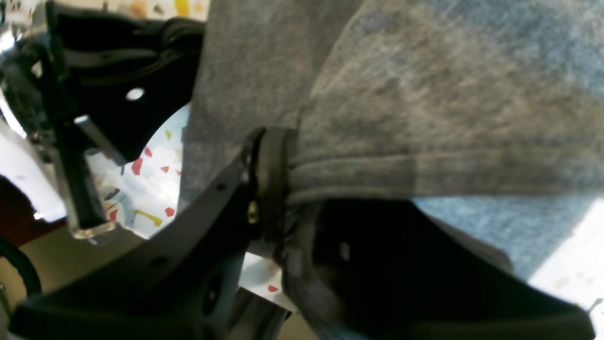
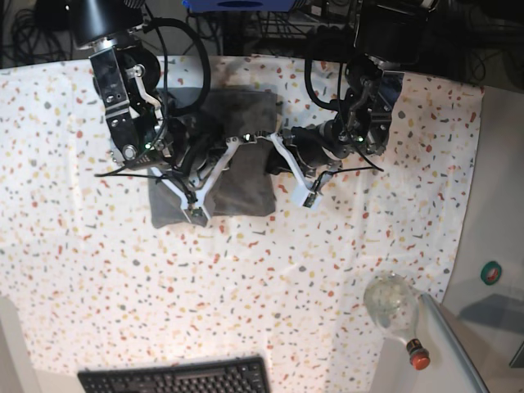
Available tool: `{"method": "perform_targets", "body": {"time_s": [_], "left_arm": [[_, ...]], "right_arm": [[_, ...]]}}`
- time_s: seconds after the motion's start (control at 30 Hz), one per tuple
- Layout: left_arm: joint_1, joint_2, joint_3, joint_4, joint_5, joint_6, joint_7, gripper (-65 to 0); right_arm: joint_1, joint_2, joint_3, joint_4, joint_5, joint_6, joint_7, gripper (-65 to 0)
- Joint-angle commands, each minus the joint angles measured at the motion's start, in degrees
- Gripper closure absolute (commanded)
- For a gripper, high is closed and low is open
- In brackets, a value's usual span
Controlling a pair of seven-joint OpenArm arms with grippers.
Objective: Layout the t-shirt on the table in an organized manner, then fold the t-shirt properly
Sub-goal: 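Fold the shirt in half toward the right gripper with both grippers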
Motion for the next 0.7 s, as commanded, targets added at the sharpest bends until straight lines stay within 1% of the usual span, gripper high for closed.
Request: {"method": "perform_targets", "body": {"time_s": [0.0, 0.07, 0.1, 0.17, 0.27, 0.37, 0.47, 0.6, 0.67], "left_arm": [[-0.43, -0.25, -0.16, 0.59, 0.49, -0.08, 0.75, 0.0], [-0.43, -0.43, -0.16, 0.68, 0.49, -0.08, 0.75, 0.0], [-0.43, -0.78, -0.16, 0.68, 0.49, -0.08, 0.75, 0.0], [-0.52, -1.04, -0.16, 0.68, 0.4, -0.08, 0.75, 0.0], [-0.43, -1.22, -0.24, 1.73, 0.4, -0.08, 0.75, 0.0], [1.24, -3.68, -0.24, 7.09, -0.13, -0.08, 0.93, 0.0], [3.79, -7.02, -0.24, 13.25, -0.13, -0.08, 1.19, 0.0], [7.21, -13.0, -0.24, 18.08, -0.13, -0.08, 7.52, 0.0], [9.94, -16.17, -0.42, 19.31, -0.13, -0.08, 8.05, 0.0]], "right_arm": [[0.83, -0.26, 0.02, 0.8, 0.75, 0.05, 0.64, -14.7], [0.83, -0.26, -0.95, 0.8, 0.75, 0.05, 0.64, -15.5], [0.83, -0.26, -1.83, 0.8, 0.75, 0.05, 0.64, -17.1], [0.83, -0.17, -3.68, 0.8, 0.66, 0.05, 0.55, -23.0], [0.83, -0.17, -4.73, 0.8, 0.66, 0.05, 0.64, -31.2], [0.92, -0.17, -4.82, 0.8, 0.58, 0.05, 0.64, -35.1], [1.62, -0.17, -4.82, 0.8, 0.58, 0.05, 0.64, -35.3], [2.41, -0.26, -4.82, 0.8, 0.58, 0.05, 0.9, -35.3], [3.2, -0.7, -5.26, 0.8, 0.58, 0.05, 1.25, -35.3]]}}
